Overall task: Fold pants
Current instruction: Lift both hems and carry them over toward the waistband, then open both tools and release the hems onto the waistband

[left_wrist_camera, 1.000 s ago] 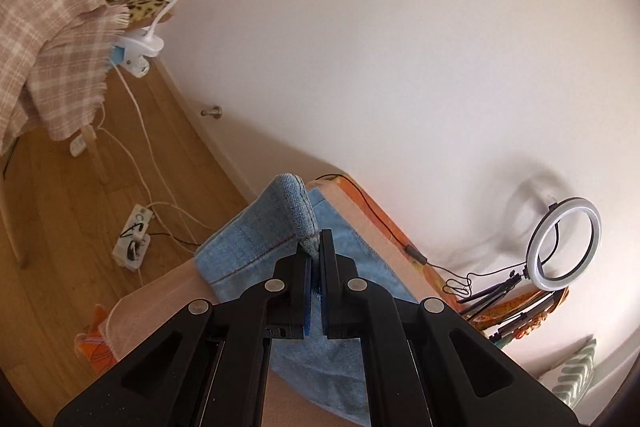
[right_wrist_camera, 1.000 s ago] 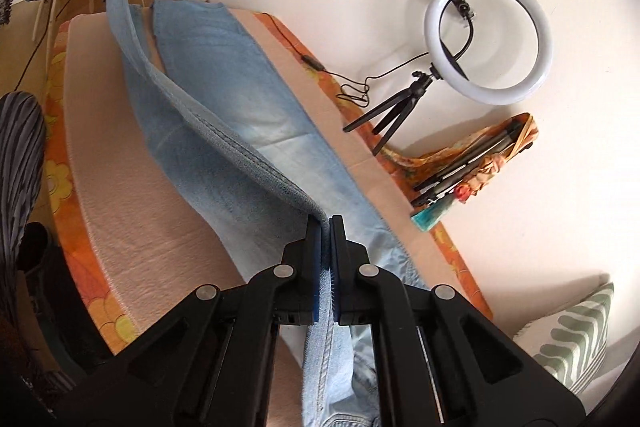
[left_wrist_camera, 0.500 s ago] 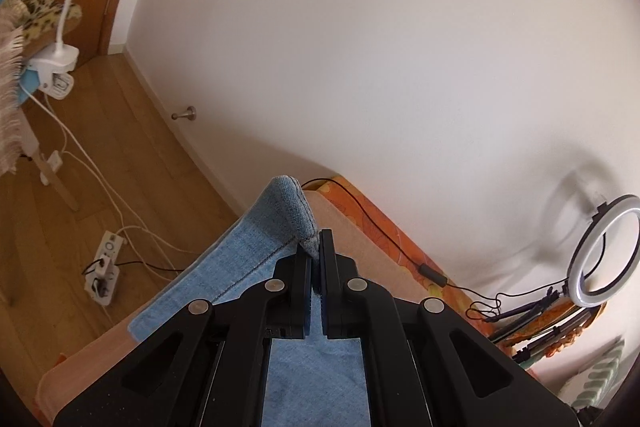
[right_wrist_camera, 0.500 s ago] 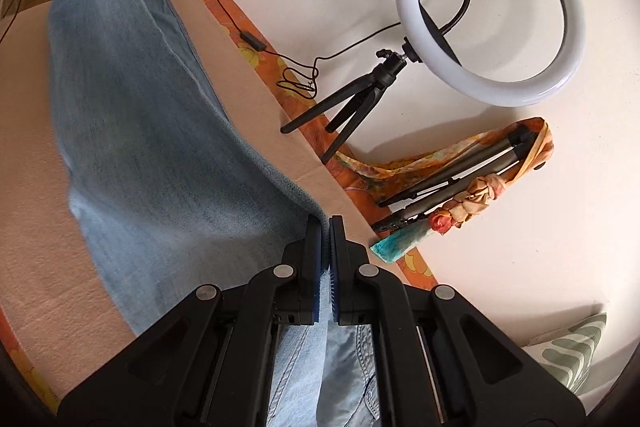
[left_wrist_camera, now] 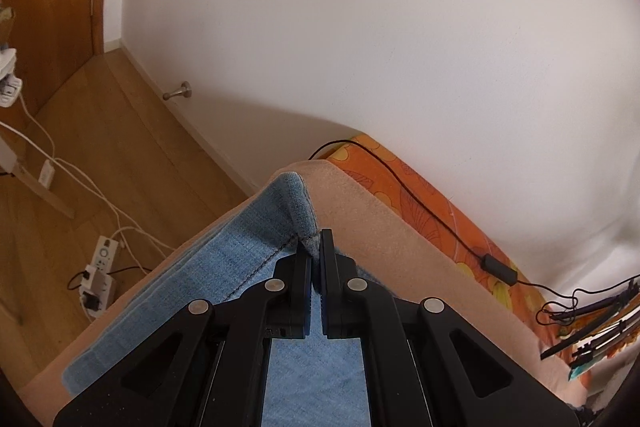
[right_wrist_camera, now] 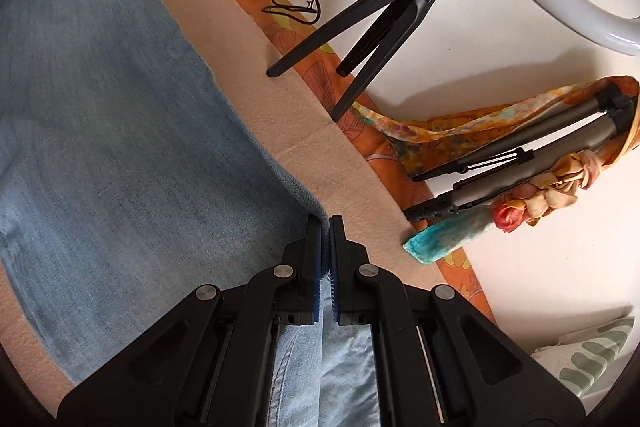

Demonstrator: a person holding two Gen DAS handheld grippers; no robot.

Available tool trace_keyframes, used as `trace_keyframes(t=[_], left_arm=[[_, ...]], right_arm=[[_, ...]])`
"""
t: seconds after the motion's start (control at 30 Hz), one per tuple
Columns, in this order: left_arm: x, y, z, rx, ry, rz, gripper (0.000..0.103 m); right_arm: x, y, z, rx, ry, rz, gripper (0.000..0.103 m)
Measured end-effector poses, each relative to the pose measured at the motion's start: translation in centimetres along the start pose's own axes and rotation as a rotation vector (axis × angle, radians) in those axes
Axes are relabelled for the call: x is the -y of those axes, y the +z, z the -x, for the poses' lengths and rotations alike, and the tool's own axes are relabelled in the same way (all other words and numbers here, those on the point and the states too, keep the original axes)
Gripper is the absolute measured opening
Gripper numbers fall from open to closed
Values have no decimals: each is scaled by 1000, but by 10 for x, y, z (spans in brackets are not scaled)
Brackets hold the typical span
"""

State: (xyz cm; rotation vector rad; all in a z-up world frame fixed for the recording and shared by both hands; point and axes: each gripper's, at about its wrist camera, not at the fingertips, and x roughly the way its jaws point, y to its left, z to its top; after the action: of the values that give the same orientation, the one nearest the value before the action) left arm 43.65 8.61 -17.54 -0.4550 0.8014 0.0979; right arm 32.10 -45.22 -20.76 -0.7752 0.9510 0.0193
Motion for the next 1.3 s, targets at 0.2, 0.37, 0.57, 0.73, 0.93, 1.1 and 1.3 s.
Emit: trace_keyframes(t=[0.2,0.37,0.57,0.73,0.93,1.1,1.3], left_arm=[[4,-4,-22,-29,44,-37,2],[6,-2,-30,-50,64,-55,6],[15,6,-17,-42,102,-77,36],[20,14,7,-3,81,-87,44],[45,0,52,6,-12,-179,44],[84,-27,101,11,-132,-302,44],[140,-84,153,-4,-268,-486,44]], right_arm=[[-1,4,-19,-32,14,-7,3],[-2,6,-34,-64,32,-25,3],[6,4,-44,-101,83,-114,5],[11,-1,-31,-79,56,-146,40],[29,-20,16,-7,101,-256,47],[53,-56,74,87,137,-381,57],[89,-122,143,174,151,-513,59]])
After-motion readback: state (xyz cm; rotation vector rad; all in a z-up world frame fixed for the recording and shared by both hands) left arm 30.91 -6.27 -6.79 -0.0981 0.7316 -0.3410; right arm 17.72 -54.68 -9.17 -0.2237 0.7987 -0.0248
